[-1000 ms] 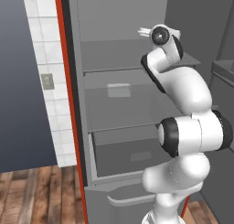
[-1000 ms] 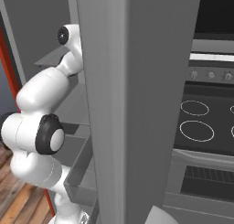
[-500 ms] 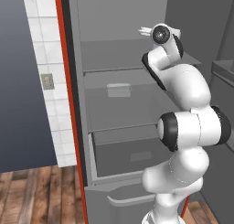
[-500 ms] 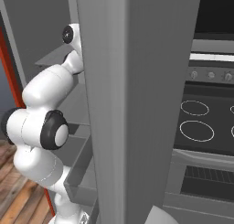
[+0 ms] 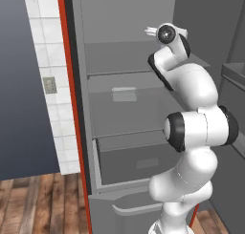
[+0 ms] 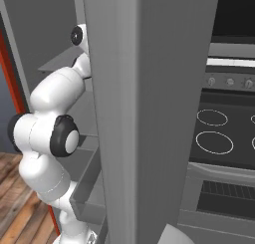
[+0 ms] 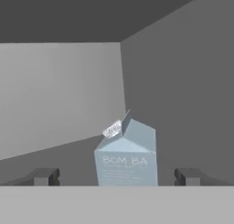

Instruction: Take out the milk from the fridge and place it on the tray on the counter. Then take the sugar cube near the tray and place it in the tray.

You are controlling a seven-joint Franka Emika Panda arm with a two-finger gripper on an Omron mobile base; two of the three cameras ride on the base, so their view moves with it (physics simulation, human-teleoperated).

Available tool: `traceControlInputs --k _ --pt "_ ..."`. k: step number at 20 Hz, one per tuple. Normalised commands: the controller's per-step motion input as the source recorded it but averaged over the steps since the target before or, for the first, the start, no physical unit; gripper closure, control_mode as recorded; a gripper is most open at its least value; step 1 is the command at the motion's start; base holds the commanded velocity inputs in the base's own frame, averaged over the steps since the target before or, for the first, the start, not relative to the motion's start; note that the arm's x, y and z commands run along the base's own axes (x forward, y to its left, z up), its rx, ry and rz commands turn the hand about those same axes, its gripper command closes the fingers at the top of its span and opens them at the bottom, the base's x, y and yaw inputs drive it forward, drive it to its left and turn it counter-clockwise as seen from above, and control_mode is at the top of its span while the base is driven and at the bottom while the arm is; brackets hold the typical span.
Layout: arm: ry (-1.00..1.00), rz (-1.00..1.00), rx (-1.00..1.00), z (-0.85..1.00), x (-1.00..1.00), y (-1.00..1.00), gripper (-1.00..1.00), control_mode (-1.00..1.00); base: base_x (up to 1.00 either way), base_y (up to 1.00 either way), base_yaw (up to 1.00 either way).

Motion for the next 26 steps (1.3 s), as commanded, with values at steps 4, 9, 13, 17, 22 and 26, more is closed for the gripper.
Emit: traceControlInputs --k 4,9,13,17,22,26 --pt "-0.03 0.00 0.00 0.00 0.00 -0.11 -1.00 -1.00 0.00 0.00 0.00" --pt "0.00 0.00 0.00 -0.05 0.04 -0.03 -1.00 -1.00 0.00 0.00 0.00" --pt "0.00 0.00 0.00 -0.24 0.03 -0.03 -1.00 -1.00 0.00 0.00 0.00" --pt "0.00 0.00 0.00 -0.10 0.00 -0.05 -1.00 -1.00 0.00 0.00 0.00" --pt "0.00 0.00 -0.01 0.00 0.11 0.00 -1.00 -1.00 0.00 0.00 0.00" --pt "0.00 0.00 0.00 0.00 0.15 0.00 -1.00 -1.00 0.00 0.00 0.00"
